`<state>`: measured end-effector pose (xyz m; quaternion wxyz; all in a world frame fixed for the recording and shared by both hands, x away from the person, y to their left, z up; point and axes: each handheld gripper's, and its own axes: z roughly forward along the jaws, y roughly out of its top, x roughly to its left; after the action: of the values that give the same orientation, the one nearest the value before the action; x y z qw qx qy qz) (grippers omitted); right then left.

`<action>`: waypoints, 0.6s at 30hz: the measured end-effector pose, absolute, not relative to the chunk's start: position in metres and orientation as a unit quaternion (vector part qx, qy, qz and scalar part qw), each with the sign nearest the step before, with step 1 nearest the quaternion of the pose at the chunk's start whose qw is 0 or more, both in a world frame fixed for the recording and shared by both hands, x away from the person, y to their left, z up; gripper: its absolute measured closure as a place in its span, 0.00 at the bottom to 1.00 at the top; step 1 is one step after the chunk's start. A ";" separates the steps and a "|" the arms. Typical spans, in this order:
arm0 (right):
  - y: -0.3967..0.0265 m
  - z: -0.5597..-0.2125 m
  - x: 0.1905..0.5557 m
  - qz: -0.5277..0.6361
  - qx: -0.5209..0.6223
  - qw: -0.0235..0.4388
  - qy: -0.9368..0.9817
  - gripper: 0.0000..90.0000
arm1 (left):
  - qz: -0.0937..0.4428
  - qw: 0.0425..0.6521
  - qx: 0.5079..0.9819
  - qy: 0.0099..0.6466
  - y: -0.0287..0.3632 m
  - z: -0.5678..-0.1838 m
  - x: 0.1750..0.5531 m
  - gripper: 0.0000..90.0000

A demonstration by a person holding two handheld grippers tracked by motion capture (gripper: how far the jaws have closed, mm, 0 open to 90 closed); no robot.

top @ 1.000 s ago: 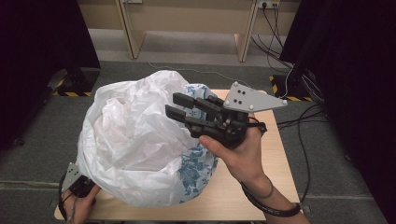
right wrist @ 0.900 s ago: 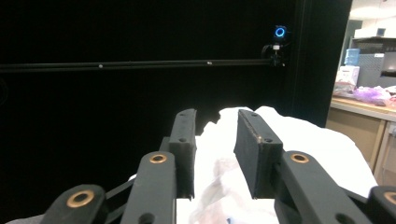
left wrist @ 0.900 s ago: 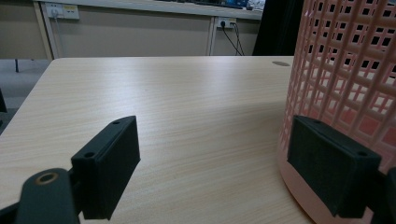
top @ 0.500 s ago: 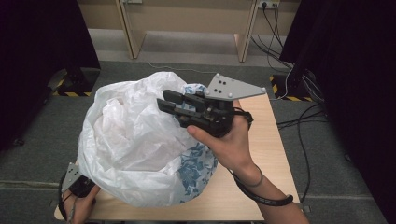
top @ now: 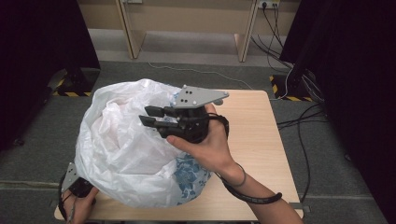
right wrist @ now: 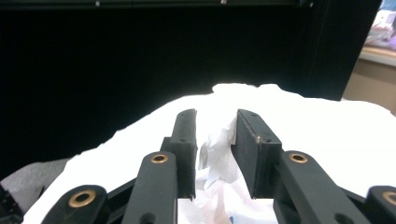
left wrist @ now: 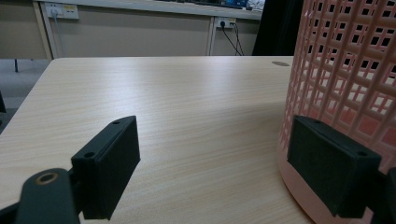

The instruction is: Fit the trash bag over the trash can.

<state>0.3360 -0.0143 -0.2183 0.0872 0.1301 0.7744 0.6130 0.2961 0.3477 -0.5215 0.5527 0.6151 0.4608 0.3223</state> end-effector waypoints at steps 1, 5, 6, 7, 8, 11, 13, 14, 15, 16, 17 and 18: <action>-0.014 -0.218 0.336 0.613 0.130 0.087 0.774 0.77 | 0.322 0.553 0.615 0.461 0.348 -0.521 0.296 0.18; -0.007 -0.223 0.336 0.605 0.126 0.081 0.782 0.77 | 0.322 0.553 0.615 0.461 0.348 -0.521 0.296 0.18; -0.006 -0.224 0.335 0.604 0.124 0.079 0.783 0.77 | 0.322 0.553 0.615 0.461 0.348 -0.521 0.296 0.18; -0.005 -0.225 0.335 0.602 0.124 0.077 0.785 0.77 | 0.322 0.553 0.615 0.461 0.348 -0.521 0.296 0.18; -0.004 -0.226 0.335 0.600 0.122 0.076 0.787 0.77 | 0.322 0.553 0.615 0.461 0.348 -0.521 0.296 0.18; 0.001 -0.229 0.334 0.593 0.117 0.071 0.794 0.77 | 0.322 0.553 0.615 0.461 0.348 -0.521 0.296 0.18; 0.003 -0.230 0.334 0.589 0.115 0.068 0.797 0.77 | 0.322 0.553 0.615 0.461 0.348 -0.521 0.296 0.18; 0.005 -0.231 0.334 0.586 0.114 0.066 0.800 0.77 | 0.322 0.553 0.614 0.461 0.348 -0.522 0.296 0.18; 0.008 -0.234 0.333 0.579 0.108 0.062 0.805 0.77 | 0.322 0.553 0.614 0.461 0.348 -0.522 0.296 0.18; 0.008 -0.234 0.333 0.579 0.108 0.062 0.805 0.77 | 0.322 0.553 0.615 0.461 0.348 -0.521 0.296 0.18; 0.011 -0.236 0.333 0.574 0.105 0.060 0.810 0.77 | 0.322 0.552 0.616 0.460 0.348 -0.521 0.296 0.18; 0.011 -0.236 0.333 0.574 0.105 0.060 0.810 0.77 | 0.322 0.552 0.616 0.460 0.348 -0.521 0.296 0.18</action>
<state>0.3326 0.0112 -0.2357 0.0595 0.1046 0.8099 0.5740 0.2960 0.3478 -0.5214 0.5520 0.6163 0.4601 0.3222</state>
